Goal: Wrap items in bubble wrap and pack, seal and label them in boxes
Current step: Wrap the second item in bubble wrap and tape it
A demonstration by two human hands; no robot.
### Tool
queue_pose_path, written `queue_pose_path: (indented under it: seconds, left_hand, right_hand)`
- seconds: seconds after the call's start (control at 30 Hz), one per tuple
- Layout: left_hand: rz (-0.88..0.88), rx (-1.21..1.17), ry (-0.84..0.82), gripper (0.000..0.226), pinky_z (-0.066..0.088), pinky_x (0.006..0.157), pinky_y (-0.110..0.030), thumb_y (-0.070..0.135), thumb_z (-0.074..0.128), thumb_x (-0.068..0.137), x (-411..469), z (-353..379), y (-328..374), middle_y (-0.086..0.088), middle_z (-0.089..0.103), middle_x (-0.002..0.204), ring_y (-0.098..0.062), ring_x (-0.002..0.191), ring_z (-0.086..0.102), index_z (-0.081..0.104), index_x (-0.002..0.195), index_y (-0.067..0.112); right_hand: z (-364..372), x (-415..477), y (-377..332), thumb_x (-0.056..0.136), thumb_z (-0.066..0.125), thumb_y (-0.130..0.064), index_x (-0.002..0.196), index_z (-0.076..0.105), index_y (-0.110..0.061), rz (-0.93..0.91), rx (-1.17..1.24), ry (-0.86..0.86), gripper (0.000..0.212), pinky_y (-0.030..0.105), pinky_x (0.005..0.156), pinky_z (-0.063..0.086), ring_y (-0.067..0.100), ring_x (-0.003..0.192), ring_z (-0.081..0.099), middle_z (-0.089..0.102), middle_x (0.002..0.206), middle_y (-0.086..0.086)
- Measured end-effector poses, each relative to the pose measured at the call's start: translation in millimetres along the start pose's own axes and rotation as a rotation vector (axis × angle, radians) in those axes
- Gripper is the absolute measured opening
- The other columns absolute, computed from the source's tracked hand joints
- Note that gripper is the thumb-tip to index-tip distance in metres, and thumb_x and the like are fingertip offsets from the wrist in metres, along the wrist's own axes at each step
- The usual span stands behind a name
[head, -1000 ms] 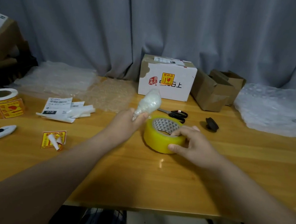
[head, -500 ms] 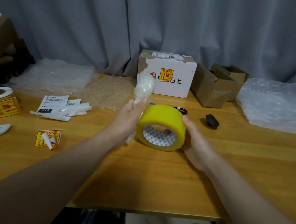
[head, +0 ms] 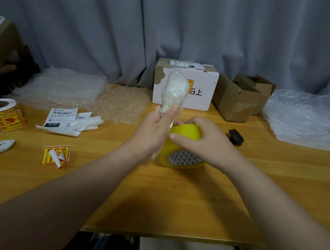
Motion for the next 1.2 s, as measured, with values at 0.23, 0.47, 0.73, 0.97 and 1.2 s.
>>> queue_pose_path:
  seconds: [0.23,0.47,0.73,0.97,1.2]
  left_hand:
    - [-0.174,0.004,-0.042,0.047,0.047,0.098,-0.043,0.054,0.044,0.090,0,-23,-21,-0.001,0.069,0.105,-0.018,0.102,0.064,0.059,0.114,0.016]
    - [-0.313,-0.187,-0.104,0.041,0.043,0.102,-0.043,0.047,0.043,0.095,-15,-19,-41,-0.004,0.072,0.105,-0.019,0.105,0.065,0.060,0.118,0.017]
    - [-0.160,-0.011,-0.097,0.050,0.051,0.093,-0.041,0.055,0.041,0.094,-6,-9,-22,-0.008,0.070,0.104,-0.021,0.098,0.068,0.059,0.118,0.014]
    - [-0.221,-0.272,0.004,0.025,0.053,0.084,-0.030,0.043,0.040,0.098,9,-27,-10,-0.005,0.074,0.092,-0.019,0.095,0.069,0.055,0.105,0.024]
    - [-0.313,-0.159,-0.100,0.025,0.050,0.053,-0.025,0.042,0.042,0.097,-10,-23,-22,-0.003,0.071,0.104,-0.016,0.063,0.064,0.049,0.112,0.023]
  right_hand:
    - [21,-7,53,0.078,0.072,-0.040,0.111,0.065,-0.011,0.304,1.063,-0.002,0.045,0.044,0.094,0.049,0.028,0.104,0.063,0.070,0.102,0.007]
    - [47,-8,54,0.080,0.063,-0.040,0.108,0.069,-0.013,0.192,1.451,-0.102,0.039,0.051,0.105,0.040,0.030,0.116,0.054,0.062,0.113,0.015]
    - [12,-3,22,0.077,0.063,-0.052,0.099,0.063,-0.027,0.062,0.510,0.018,0.034,0.017,0.074,0.049,0.001,0.085,0.062,0.066,0.095,-0.008]
    - [-18,1,13,0.096,0.044,-0.002,0.112,0.064,-0.031,-0.095,0.336,0.098,0.038,0.018,0.084,0.049,0.000,0.103,0.055,0.061,0.112,-0.010]
    - [-23,2,16,0.094,0.038,0.003,0.094,0.070,-0.029,-0.052,0.179,0.130,0.045,0.031,0.099,0.044,0.010,0.113,0.053,0.064,0.113,-0.007]
Point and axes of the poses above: each hand's wrist, its own x-axis towards the middle knuckle, its own z-axis out of the palm, y = z × x, the point moved 6 cm from there along x, towards the middle knuckle
